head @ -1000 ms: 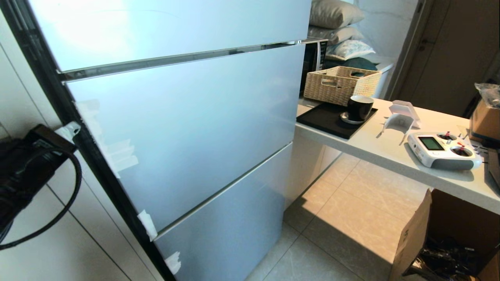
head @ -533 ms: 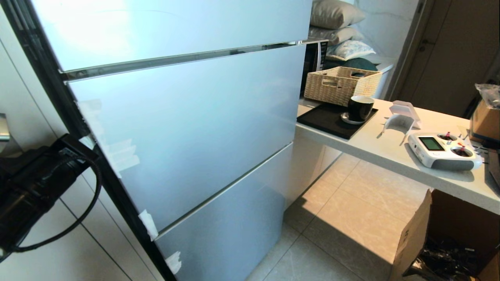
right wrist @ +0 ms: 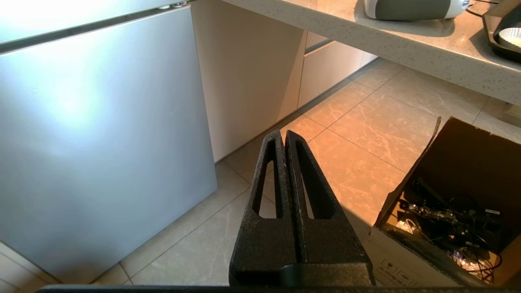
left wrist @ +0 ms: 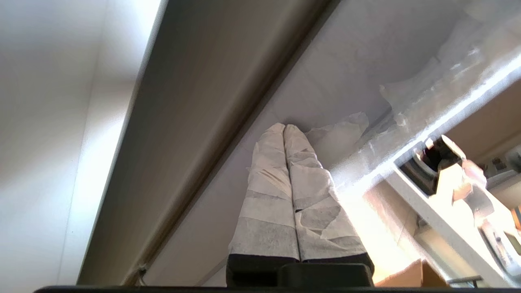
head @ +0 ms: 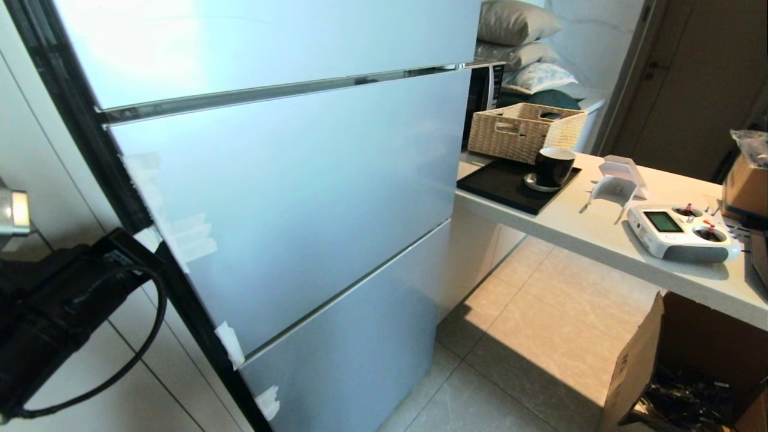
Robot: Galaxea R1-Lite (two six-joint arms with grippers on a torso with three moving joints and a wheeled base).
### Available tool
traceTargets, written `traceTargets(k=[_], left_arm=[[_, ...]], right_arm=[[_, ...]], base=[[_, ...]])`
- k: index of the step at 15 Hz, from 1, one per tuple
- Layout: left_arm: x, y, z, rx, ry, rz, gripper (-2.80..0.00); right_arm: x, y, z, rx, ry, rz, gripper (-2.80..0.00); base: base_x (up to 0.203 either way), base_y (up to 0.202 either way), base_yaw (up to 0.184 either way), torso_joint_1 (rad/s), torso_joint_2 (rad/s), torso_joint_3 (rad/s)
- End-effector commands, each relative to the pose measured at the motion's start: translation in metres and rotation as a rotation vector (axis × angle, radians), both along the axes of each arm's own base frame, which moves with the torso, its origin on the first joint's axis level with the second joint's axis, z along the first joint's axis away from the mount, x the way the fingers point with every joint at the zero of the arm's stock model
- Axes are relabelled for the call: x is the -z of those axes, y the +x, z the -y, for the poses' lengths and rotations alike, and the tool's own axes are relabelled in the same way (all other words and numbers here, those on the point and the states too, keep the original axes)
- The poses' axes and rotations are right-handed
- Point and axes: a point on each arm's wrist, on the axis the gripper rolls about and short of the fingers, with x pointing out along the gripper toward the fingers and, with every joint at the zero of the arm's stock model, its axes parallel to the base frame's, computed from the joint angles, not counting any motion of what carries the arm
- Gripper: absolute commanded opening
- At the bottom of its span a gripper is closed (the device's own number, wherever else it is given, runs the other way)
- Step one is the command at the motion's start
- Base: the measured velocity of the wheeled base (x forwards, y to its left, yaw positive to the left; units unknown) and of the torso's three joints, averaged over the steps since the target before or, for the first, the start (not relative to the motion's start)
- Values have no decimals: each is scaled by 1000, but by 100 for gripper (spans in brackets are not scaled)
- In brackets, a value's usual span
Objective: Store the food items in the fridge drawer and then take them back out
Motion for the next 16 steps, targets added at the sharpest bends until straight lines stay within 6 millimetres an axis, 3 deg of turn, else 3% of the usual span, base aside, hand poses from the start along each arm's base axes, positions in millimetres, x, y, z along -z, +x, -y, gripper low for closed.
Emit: traceTargets(k=[1,9,14,16], left_arm=[[-8,-11,1,18,-12,45,-280],[0,-37,7,109,2,44,-280],[16,-59,18,363,4,5,-280],[14,-78,17,527,-62,27,-280]], right_arm=[[0,0,0,0,0,-1,-280],[0,0,0,0,0,-1,-280],[0,0,0,0,0,-1,-280],[0,0,0,0,0,-1,-280]], base=[[0,0,0,0,0,0],[0,0,0,0,0,0],[0,0,0,0,0,0],[0,0,0,0,0,0]])
